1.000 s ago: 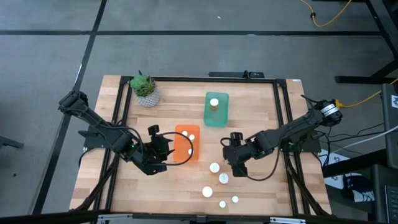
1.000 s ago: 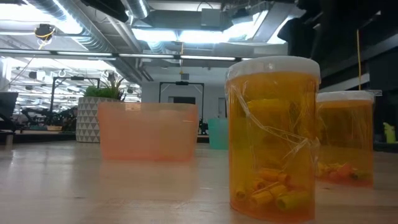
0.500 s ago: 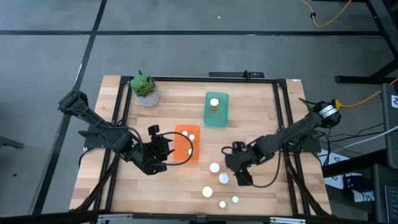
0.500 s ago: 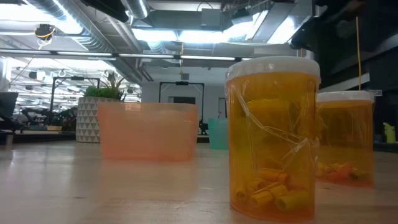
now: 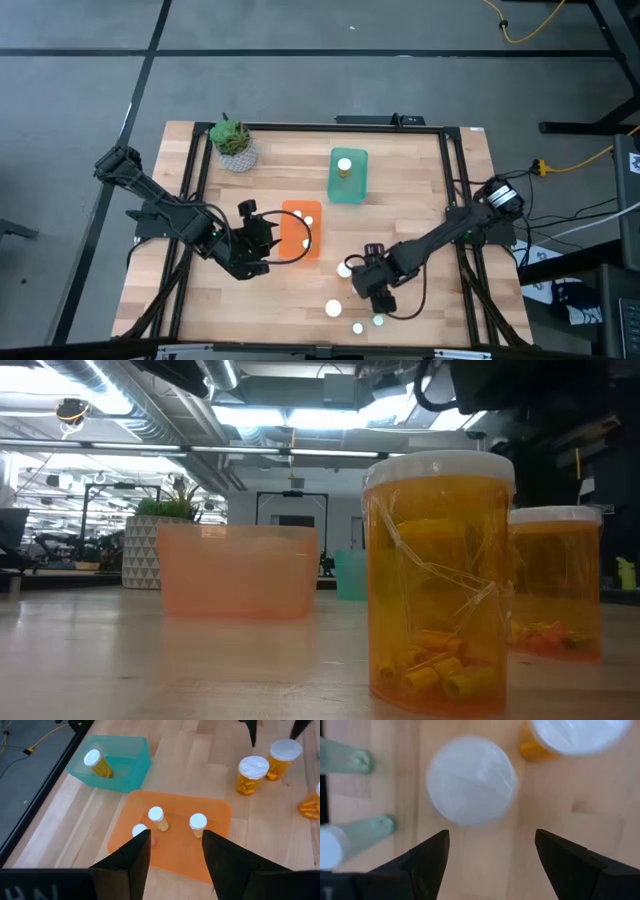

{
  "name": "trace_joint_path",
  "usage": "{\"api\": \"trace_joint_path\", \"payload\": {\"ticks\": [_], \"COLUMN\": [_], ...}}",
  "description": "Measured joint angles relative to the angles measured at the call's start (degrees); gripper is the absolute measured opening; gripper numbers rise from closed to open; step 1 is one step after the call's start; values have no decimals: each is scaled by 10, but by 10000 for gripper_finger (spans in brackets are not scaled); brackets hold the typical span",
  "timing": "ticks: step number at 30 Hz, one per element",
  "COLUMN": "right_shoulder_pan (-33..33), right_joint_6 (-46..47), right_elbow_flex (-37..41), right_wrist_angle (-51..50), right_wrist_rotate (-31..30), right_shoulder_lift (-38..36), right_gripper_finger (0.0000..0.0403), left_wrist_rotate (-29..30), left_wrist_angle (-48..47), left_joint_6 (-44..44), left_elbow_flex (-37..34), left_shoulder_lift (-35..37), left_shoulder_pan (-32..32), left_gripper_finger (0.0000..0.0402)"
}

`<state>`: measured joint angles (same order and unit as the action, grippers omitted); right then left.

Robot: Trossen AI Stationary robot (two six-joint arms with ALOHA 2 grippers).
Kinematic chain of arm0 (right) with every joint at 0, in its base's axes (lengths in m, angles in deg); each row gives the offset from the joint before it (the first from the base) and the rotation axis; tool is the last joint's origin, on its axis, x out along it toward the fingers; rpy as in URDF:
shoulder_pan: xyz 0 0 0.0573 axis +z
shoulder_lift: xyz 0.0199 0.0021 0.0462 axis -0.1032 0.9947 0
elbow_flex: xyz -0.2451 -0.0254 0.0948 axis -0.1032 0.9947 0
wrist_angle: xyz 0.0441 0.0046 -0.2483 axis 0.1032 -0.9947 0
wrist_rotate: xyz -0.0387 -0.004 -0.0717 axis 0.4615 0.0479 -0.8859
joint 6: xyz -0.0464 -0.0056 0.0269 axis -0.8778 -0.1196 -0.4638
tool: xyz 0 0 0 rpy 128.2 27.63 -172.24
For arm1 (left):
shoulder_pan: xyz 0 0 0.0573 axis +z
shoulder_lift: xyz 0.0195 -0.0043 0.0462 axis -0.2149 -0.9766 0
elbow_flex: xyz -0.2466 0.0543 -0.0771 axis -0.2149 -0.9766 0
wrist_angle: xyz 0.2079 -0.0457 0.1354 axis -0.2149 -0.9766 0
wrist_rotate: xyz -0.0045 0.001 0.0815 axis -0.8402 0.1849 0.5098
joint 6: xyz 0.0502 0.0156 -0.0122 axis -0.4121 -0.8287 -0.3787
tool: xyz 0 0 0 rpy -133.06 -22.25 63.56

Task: Pick and place medicine bottles into bin by pill shape (circle, oval)
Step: Put the large orange pill bottle into the blue bin

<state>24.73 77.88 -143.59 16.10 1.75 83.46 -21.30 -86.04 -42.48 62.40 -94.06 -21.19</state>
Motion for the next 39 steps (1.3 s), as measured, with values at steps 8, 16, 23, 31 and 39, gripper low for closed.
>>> {"api": "trace_joint_path", "payload": {"ticks": [8,16,23,31,39], "right_shoulder_pan": [0,-1,-2,-2,-2], "right_joint_6": [-17,-16,-15,-14,-17], "right_elbow_flex": [-34,-34,-34,-34,-34], "right_wrist_angle": [11,44,48,52,56], "right_wrist_rotate": [-1,-12,-20,-22,-50], "right_shoulder_lift": [23,24,24,24,24], "right_gripper_finger": [296,296,296,296,293], "left_wrist_rotate": [0,0,0,0,0], "left_wrist_angle": [0,0,0,0,0], "left_joint_6": [0,0,0,0,0], "left_elbow_flex": [0,0,0,0,0], "left_shoulder_lift": [0,0,0,0,0], "left_shoulder_pan": [0,0,0,0,0], "left_gripper_finger": [171,171,171,171,171]}}
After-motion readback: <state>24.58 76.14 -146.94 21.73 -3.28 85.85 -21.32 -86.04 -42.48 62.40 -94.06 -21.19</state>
